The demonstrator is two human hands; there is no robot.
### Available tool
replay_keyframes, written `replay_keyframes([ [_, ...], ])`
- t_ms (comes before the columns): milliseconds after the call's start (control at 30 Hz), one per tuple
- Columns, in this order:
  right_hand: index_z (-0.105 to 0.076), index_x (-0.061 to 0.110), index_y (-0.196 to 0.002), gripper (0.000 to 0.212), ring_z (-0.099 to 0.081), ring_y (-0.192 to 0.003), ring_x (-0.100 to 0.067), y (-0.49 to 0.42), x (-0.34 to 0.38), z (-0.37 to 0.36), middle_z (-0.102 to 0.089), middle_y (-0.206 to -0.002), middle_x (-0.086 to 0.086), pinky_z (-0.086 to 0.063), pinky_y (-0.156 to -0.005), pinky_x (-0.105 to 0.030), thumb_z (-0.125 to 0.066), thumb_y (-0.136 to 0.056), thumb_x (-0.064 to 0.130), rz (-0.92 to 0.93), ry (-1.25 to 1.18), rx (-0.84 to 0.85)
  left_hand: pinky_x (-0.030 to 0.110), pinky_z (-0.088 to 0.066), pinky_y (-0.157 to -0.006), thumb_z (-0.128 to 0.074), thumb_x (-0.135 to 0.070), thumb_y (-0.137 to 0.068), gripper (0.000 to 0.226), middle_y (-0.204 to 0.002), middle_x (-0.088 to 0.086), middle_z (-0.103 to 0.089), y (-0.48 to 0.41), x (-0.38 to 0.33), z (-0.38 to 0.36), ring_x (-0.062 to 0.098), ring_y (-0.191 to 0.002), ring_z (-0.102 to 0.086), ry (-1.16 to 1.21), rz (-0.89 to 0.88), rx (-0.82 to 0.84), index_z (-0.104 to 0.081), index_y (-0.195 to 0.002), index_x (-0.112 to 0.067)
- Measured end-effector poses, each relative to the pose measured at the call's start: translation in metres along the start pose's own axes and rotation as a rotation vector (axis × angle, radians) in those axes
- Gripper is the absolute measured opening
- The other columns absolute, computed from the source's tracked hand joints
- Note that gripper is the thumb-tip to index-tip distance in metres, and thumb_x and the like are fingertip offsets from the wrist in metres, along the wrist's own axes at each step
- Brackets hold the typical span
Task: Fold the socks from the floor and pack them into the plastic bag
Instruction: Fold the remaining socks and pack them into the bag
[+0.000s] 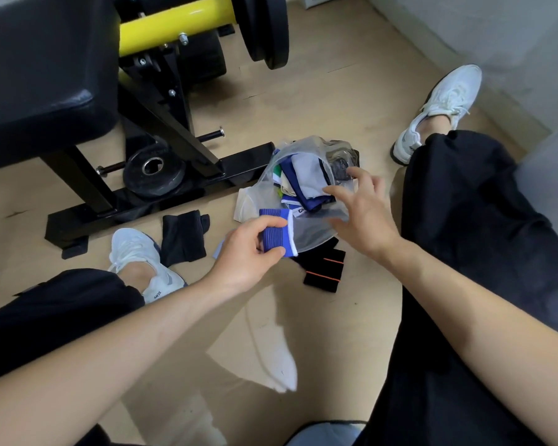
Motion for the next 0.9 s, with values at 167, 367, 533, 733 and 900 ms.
replay_keyframes([
  [167,-0.045,0.016,-0.145,0.062,-0.047,-0.123,-0.026,-0.015,-0.012,0.003,-0.044,-0.141,-0.003,-0.043,-0.099,-0.035,-0.063,-0.088,0.003,-0.064,-0.223,0.044,0.036,-0.055,-0.078,-0.073,-0.011,-0.083,0.046,-0.104,0.003,-0.070,-0.051,0.005,-0.032,0.018,-0.072,-0.060,0.052,0.039,-0.023,-0.062,-0.124,-0.030],
  [367,-0.041,0.015,-0.148,0.067,-0.052,-0.096,-0.011,-0.024,-0.018,0.010,-0.049,-0.129,0.004,-0.045,-0.086,-0.024,-0.059,-0.087,-0.006,-0.042,-0.350,-0.016,0.042,-0.052,-0.099,-0.073,-0.011,-0.085,0.052,-0.126,0.001,-0.062,-0.123,0.012,-0.080,0.025,-0.108,-0.062,0.043,0.042,0.007,-0.057,-0.132,-0.025],
  [533,-0.046,0.015,-0.146,0.065,-0.053,-0.090,-0.007,-0.027,-0.022,0.012,-0.051,-0.123,0.005,-0.048,-0.084,-0.022,-0.056,-0.086,-0.009,-0.007,-0.386,-0.058,0.043,-0.046,-0.107,-0.069,-0.015,-0.088,0.060,-0.140,0.005,-0.054,-0.177,0.007,-0.097,0.027,-0.126,-0.053,-0.103,-0.014,-0.037,-0.049,-0.145,-0.023],
  [733,-0.043,0.016,-0.147,0.065,-0.056,-0.101,-0.012,-0.032,-0.024,0.011,-0.048,-0.130,0.008,-0.050,-0.089,-0.024,-0.057,-0.087,-0.007,0.001,-0.397,-0.049,0.042,-0.024,-0.118,-0.065,-0.045,-0.090,0.084,-0.154,0.011,-0.014,-0.182,0.047,-0.113,0.037,-0.143,-0.016,-0.473,0.229,0.125,-0.019,-0.159,-0.035],
  [900,-0.043,0.016,-0.147,0.067,-0.057,-0.103,-0.017,-0.033,-0.013,0.008,-0.050,-0.129,0.003,-0.050,-0.085,-0.025,-0.059,-0.085,-0.007,0.021,-0.398,-0.015,0.035,-0.033,-0.114,-0.070,-0.035,-0.090,0.076,-0.155,0.009,-0.022,-0.141,0.035,-0.107,0.026,-0.142,-0.030,-0.229,0.099,0.083,-0.033,-0.156,-0.027],
])
Point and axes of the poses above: each hand's wrist, its own y-axis away from the middle knuckle, its own z-axis out of the back of the hand, x = y × z, the point moved 9 cm from there along -y, towards the middle knuckle
